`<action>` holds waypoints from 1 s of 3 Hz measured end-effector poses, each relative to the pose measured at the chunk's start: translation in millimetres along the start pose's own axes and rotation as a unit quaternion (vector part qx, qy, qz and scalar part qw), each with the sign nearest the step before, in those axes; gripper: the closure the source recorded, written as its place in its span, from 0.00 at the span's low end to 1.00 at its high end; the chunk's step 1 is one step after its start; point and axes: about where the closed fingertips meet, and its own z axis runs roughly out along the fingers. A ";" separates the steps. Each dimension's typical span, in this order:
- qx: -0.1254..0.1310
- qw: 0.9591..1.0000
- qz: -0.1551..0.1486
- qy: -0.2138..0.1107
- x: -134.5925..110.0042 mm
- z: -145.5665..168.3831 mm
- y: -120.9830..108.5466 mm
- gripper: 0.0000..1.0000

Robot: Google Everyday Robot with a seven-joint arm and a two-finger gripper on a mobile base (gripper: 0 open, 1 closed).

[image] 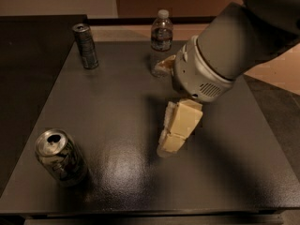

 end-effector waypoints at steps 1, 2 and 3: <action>-0.025 0.999 -0.018 -0.043 -36.5 34.6 3.1 0.00; -0.052 0.995 -0.039 -0.078 -64.4 61.9 10.2 0.00; -0.075 0.990 -0.072 -0.091 -89.3 90.5 22.8 0.00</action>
Offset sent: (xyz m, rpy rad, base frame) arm -0.0080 0.1330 -0.0355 0.2157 0.0830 0.2374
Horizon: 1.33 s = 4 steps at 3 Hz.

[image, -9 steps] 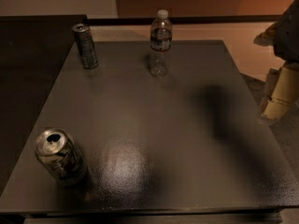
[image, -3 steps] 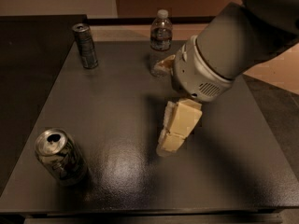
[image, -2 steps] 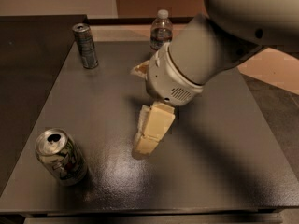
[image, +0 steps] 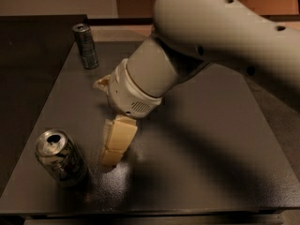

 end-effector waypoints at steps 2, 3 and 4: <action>-0.039 0.993 -0.111 0.006 -33.8 46.6 17.6 0.00; -0.058 0.986 -0.153 0.012 -44.3 57.1 22.4 0.00; -0.072 0.982 -0.172 0.020 -48.7 58.0 25.0 0.17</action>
Offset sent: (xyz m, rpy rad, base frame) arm -0.0366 0.0785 -0.0273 -0.0475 -0.1539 0.3539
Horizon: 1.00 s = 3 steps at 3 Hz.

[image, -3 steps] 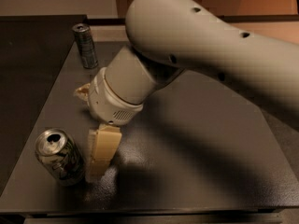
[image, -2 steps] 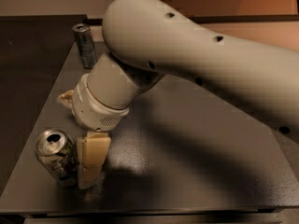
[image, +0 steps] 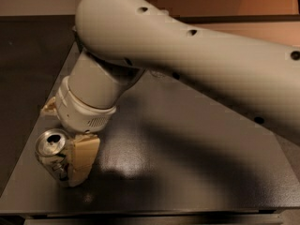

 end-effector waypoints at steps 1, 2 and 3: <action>-0.013 1.000 0.002 0.001 2.5 -4.4 -1.5 0.41; -0.020 1.000 0.007 0.001 6.4 -10.1 -2.5 0.65; -0.014 1.000 0.024 0.006 18.2 -21.8 -12.0 0.88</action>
Offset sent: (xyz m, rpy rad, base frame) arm 0.0146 -0.0160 0.0045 -0.0346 0.0640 0.0087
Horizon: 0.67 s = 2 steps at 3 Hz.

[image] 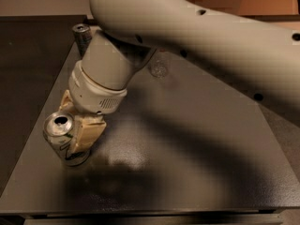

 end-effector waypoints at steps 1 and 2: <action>0.030 0.999 0.023 0.030 27.2 -18.6 -20.1 1.00; 0.080 0.992 0.037 0.086 65.1 -43.7 -39.9 1.00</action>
Offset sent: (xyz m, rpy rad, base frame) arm 0.1289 -0.0909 0.0100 -0.1483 -0.2911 -0.3042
